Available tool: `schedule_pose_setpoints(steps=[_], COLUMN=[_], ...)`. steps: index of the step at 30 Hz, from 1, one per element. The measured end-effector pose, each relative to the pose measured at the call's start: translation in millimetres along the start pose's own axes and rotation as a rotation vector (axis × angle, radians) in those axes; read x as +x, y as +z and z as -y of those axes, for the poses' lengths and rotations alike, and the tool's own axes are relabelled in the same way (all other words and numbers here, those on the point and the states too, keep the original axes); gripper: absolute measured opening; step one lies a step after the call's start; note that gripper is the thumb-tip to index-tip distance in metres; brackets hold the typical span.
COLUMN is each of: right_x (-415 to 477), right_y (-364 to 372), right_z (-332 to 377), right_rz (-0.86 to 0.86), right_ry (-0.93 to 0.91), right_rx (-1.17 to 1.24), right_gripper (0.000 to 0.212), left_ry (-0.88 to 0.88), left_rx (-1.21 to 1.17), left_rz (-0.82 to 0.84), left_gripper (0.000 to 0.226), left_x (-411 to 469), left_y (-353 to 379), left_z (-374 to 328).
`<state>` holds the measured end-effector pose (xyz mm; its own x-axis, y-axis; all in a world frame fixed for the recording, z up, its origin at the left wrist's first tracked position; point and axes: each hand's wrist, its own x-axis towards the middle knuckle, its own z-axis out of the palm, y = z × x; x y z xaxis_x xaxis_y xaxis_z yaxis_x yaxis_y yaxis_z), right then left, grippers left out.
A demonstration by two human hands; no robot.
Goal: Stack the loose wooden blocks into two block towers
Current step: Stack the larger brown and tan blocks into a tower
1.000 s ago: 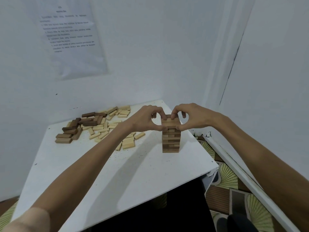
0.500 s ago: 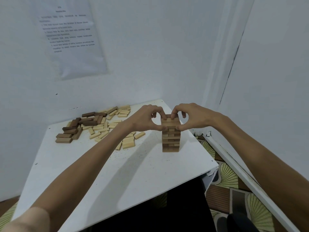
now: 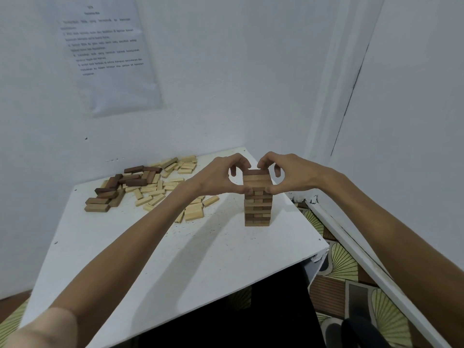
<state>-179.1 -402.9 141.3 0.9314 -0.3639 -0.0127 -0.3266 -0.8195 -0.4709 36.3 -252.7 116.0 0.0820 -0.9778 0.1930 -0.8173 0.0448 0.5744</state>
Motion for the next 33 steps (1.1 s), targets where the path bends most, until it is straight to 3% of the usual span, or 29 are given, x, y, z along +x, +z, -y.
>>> schedule_pose_setpoints(steps=[8, 14, 19, 22, 25, 29, 33], right_x=[1, -1, -3, -7, -8, -1, -1], right_y=[1, 1, 3, 11, 38, 75, 89], right_z=[-2, 0, 0, 4, 15, 31, 47], right_rz=[0.007, 0.001, -0.001, -0.193, -0.426, -0.529, -0.615], right_ry=[0.001, 0.004, 0.025, 0.081, 0.218, 0.361, 0.391], right_rx=[-0.012, -0.018, 0.01, 0.213, 0.59, 0.945, 1.076], right_gripper=[0.068, 0.067, 0.08, 0.08, 0.075, 0.1, 0.1], left_ry=[-0.024, -0.048, -0.115, -0.238, -0.343, -0.465, -0.504], left_rx=[0.013, -0.023, -0.117, -0.412, -0.718, -0.892, -0.985], left_rz=[0.012, 0.007, -0.037, -0.184, -0.317, -0.447, -0.527], left_gripper=[0.069, 0.066, 0.085, 0.083, 0.094, 0.112, 0.098], left_x=[-1, -3, -8, -13, -15, -14, -14], left_y=[0, 1, 1, 8, 28, 60, 78], left_z=[-4, -4, -8, -16, -29, -52, -67])
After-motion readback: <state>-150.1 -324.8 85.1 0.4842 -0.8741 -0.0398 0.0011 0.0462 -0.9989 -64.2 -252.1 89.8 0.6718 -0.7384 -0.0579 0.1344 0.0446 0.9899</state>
